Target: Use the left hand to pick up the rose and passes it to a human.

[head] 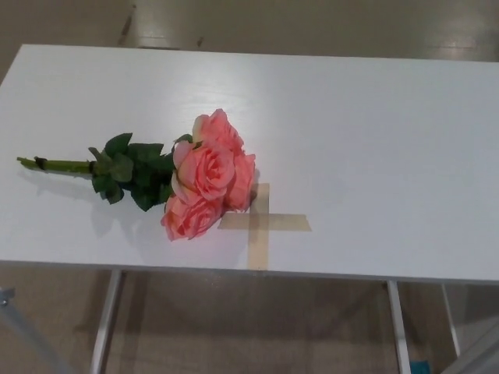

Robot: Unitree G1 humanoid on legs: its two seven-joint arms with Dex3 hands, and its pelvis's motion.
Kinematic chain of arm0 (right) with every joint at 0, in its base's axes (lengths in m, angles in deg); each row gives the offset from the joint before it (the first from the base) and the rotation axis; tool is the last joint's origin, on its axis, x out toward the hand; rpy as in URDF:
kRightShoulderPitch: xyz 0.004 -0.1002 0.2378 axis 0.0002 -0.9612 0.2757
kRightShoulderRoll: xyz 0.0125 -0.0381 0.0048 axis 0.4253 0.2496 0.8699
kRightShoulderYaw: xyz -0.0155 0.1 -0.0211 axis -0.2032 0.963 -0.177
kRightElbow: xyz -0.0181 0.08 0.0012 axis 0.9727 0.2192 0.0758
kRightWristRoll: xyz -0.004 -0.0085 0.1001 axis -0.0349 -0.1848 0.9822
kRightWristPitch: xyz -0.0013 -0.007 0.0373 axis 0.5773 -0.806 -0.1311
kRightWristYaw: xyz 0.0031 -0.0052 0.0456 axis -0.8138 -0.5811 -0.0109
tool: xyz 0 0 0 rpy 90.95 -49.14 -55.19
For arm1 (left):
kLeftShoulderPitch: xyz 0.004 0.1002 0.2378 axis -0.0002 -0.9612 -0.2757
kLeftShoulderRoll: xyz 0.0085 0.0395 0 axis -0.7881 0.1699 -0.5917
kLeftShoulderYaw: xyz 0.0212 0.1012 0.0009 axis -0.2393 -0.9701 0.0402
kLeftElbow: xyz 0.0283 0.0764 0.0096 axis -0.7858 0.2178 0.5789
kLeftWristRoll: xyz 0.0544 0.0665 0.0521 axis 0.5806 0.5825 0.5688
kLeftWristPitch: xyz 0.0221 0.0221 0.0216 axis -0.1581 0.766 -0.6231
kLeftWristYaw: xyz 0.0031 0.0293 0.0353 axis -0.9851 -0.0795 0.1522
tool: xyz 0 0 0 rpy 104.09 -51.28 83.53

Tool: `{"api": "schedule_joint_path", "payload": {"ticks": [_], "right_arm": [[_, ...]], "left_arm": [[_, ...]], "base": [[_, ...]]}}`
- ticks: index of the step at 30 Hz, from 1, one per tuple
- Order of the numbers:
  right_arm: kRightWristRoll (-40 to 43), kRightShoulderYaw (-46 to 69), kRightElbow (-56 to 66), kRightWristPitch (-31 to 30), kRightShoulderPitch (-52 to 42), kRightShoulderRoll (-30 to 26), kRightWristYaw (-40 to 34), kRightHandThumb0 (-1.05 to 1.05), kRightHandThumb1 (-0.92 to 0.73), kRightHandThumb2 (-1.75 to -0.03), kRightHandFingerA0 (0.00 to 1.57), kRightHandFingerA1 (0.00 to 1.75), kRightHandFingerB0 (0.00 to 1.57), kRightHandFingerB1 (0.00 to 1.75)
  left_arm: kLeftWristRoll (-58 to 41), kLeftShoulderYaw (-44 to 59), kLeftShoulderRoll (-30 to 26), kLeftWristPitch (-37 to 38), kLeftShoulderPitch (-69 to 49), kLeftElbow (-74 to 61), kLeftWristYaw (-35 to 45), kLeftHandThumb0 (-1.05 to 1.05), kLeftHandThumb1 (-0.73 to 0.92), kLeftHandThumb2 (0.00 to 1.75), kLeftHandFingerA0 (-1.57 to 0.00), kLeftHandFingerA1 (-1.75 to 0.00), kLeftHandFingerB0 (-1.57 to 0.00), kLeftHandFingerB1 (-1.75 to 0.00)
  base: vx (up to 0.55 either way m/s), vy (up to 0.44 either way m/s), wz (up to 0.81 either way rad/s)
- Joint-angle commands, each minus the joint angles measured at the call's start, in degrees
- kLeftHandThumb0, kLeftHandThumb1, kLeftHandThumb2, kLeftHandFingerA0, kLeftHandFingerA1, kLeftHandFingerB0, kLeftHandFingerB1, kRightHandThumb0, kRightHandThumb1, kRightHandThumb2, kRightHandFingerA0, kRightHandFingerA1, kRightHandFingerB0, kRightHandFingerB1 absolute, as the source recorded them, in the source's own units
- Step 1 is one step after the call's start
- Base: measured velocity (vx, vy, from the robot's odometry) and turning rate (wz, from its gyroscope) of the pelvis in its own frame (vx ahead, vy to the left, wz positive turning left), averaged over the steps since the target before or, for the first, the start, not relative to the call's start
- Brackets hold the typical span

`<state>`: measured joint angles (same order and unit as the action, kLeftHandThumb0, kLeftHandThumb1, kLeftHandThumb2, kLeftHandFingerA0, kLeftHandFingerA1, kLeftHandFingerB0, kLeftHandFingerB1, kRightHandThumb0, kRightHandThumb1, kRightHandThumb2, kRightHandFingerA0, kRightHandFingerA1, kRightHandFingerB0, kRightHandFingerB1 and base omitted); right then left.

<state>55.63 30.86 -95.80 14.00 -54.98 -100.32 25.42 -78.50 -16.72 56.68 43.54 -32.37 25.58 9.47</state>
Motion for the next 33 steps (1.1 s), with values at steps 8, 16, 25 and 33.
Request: {"api": "schedule_joint_path", "payload": {"ticks": [8, 16, 25, 33], "right_arm": [[0.0, 0.2, -0.6, 0.6, -1.2, -0.5, -0.1, -0.29, -0.70, -0.61, 0.64, 0.42, 0.47, 0.36], [-0.3, 0.0, -0.9, 0.1, -1.4, -0.6, -0.1, -0.29, -0.70, -0.60, 0.63, 0.41, 0.47, 0.36], [-0.1, 0.2, -0.7, -0.3, -0.6, -0.6, 0.0, -0.30, -0.70, -0.61, 0.64, 0.42, 0.47, 0.36], [0.0, 0.2, -0.7, -0.2, -0.9, -0.4, 0.2, -0.30, -0.70, -0.61, 0.63, 0.41, 0.47, 0.36]], "left_arm": [[-22.3, 8.0, -14.7, 3.0, -23.6, -47.3, 35.9, -0.39, 0.42, 0.53, -0.59, -0.43, -0.56, -0.39], [-37.1, 16.1, -19.3, -8.2, -34.5, -72.1, 44.8, -0.30, 0.41, 0.52, -0.73, -0.50, -0.64, -0.43], [-50.5, 23.7, -20.8, -12.7, -37.4, -86.5, 50.7, -0.38, 0.37, 0.61, -0.72, -0.57, -0.67, -0.51], [-60.1, 32.4, -18.4, -13.1, -35.5, -98.8, 41.3, -0.33, 0.40, 0.52, -0.63, -0.48, -0.41, -0.36]], "base": [[0.00, 0.000, 0.00], [0.00, 0.000, 0.00], [0.00, 0.000, 0.00], [0.00, 0.000, 0.00]]}}
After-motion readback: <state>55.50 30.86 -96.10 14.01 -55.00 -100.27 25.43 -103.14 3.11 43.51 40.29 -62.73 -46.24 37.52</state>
